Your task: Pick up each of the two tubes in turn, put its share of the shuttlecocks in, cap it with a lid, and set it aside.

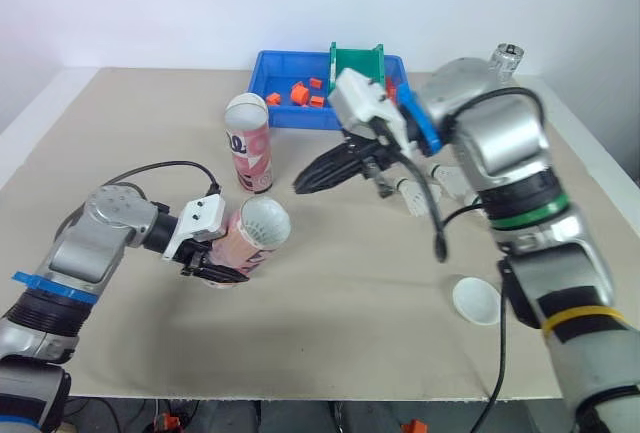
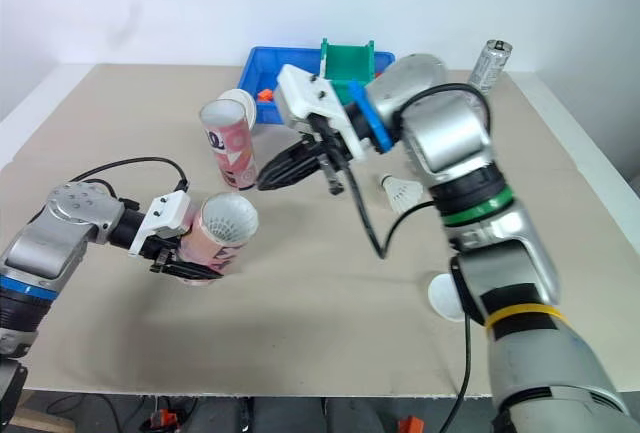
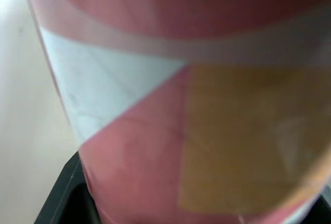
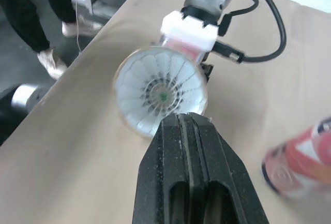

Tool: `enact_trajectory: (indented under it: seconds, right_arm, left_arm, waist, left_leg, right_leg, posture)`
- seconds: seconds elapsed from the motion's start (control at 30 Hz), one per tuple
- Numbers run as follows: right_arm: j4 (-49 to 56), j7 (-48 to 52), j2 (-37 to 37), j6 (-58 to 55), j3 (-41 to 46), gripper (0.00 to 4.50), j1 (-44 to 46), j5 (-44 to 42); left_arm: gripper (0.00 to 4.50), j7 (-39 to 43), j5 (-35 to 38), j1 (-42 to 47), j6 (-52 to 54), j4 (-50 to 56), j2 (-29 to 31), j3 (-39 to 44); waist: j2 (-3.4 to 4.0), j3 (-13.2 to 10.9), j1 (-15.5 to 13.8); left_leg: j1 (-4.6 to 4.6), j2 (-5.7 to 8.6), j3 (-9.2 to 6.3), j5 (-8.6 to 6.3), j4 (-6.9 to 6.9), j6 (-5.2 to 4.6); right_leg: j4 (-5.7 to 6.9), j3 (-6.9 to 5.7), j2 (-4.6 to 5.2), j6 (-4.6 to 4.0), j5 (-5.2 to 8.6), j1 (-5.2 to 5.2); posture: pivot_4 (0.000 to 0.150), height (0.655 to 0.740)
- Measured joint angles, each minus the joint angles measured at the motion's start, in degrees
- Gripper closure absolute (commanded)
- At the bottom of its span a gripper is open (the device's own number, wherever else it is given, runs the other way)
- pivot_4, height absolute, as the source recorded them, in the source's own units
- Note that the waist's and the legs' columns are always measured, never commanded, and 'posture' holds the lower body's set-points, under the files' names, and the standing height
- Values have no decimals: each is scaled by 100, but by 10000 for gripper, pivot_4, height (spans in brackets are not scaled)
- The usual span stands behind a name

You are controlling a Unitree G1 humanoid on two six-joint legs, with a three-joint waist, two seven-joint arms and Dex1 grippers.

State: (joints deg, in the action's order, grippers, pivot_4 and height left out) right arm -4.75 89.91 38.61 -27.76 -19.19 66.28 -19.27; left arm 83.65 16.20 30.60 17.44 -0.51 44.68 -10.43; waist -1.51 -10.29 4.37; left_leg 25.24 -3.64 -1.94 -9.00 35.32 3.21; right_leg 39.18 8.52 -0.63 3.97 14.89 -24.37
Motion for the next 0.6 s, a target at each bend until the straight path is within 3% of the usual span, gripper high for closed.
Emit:
enact_trajectory:
  seconds: [0.1, 0.13, 0.17, 0.2, 0.37, 0.6]
  right_arm:
    - [233, -28, 686, -62, 396, 44632, -675, -29]
    - [329, -85, 851, -211, 529, 41792, -876, -82]
    - [542, -208, 1302, -573, 830, 35684, -1374, -179]
    - [550, -230, 1337, -607, 856, 33682, -1399, -179]
    - [867, -188, 2650, -446, 1268, 13510, -2977, 10]
    - [714, -126, 3427, 140, 1560, 13510, -3756, 227]
  left_arm:
    - [15506, -284, 315, -97, 3, 185, -309, 273]
    - [15506, -392, 424, -121, 32, 266, -408, 356]
    - [15506, -640, 713, -264, 64, 547, -669, 508]
    - [15506, -672, 746, -287, 76, 558, -684, 509]
    - [15506, -1257, 846, -775, -181, 438, -1511, 575]
    - [15506, -1750, 264, -778, -1168, -339, -2676, -101]
  waist:
    - [-3, -3, -27]
    - [-1, -3, -24]
    - [1, -5, -5]
    - [4, -6, 33]
    - [12, -6, -50]
    - [15, -9, -16]
  left_leg:
    - [8, 4, 3, -4, 5, 2]
    - [7, 4, 7, -6, 5, -1]
    - [5, 4, 7, -8, 5, -5]
    - [-5, 2, 12, -12, 5, -11]
    - [-8, 14, 21, -18, 18, -24]
    - [-18, 23, 29, -17, 53, -24]
  right_leg:
    - [-2, 0, 6, 7, 5, -1]
    - [-5, 0, 8, 6, 4, -2]
    - [-4, 0, 7, 5, 4, -1]
    - [-4, 0, 6, -2, -1, -1]
    - [-8, -7, 24, 17, 13, 23]
    - [-14, -6, 37, 5, 5, 39]
  posture:
    - [1500, 7309]
    - [1500, 7309]
    - [1500, 7309]
    - [1500, 7309]
    - [1500, 7309]
    - [1500, 7309]
